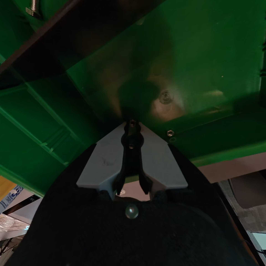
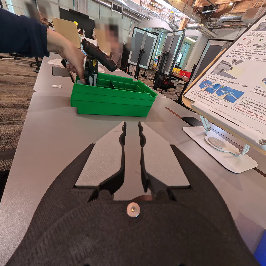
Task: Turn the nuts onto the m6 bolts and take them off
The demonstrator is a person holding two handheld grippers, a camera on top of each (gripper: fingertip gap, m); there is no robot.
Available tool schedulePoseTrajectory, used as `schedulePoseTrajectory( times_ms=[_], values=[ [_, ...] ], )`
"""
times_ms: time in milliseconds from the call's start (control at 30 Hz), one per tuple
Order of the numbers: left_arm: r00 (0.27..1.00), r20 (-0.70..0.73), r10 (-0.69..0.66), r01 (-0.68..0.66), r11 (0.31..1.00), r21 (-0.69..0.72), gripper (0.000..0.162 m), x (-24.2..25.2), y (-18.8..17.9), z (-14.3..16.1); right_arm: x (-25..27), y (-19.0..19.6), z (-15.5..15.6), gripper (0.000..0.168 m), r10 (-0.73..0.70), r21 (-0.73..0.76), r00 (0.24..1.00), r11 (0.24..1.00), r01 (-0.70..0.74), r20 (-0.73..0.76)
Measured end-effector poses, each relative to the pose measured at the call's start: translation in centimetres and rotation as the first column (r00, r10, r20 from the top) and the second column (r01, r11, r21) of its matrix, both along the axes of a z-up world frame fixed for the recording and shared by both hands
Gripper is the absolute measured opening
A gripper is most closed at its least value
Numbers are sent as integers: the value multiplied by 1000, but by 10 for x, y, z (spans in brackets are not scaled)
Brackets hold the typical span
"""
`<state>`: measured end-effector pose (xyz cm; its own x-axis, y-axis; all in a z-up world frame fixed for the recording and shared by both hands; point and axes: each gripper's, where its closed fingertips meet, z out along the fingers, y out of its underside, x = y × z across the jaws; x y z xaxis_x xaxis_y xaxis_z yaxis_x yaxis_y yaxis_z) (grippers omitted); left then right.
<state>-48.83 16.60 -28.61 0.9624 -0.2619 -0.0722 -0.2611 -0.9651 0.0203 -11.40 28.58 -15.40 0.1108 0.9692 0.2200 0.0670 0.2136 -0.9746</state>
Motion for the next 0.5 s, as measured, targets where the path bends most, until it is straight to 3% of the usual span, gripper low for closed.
schedulePoseTrajectory(
  times_ms=[133, 300, 400, 500],
  values=[
    [999, -42, -24, 27, 998, 64, 9, -3, 6, 14, 0, 1, -1, 13, -4, -1, 1000, 1000, 4, 5],
    [998, -42, -50, 62, 923, 380, 8, 21, 46, 99, 0, 7, -5, 13, -33, -5, 999, 999, 33, 22],
    [978, 26, -209, 162, 827, 538, 8, 98, 69, 139, 1, 13, -6, 12, -60, -19, 998, 998, 61, 25],
    [897, 67, -437, 334, 771, 543, 8, 201, 77, 127, 2, 19, -9, 11, -68, -43, 997, 997, 69, 27]
  ],
)
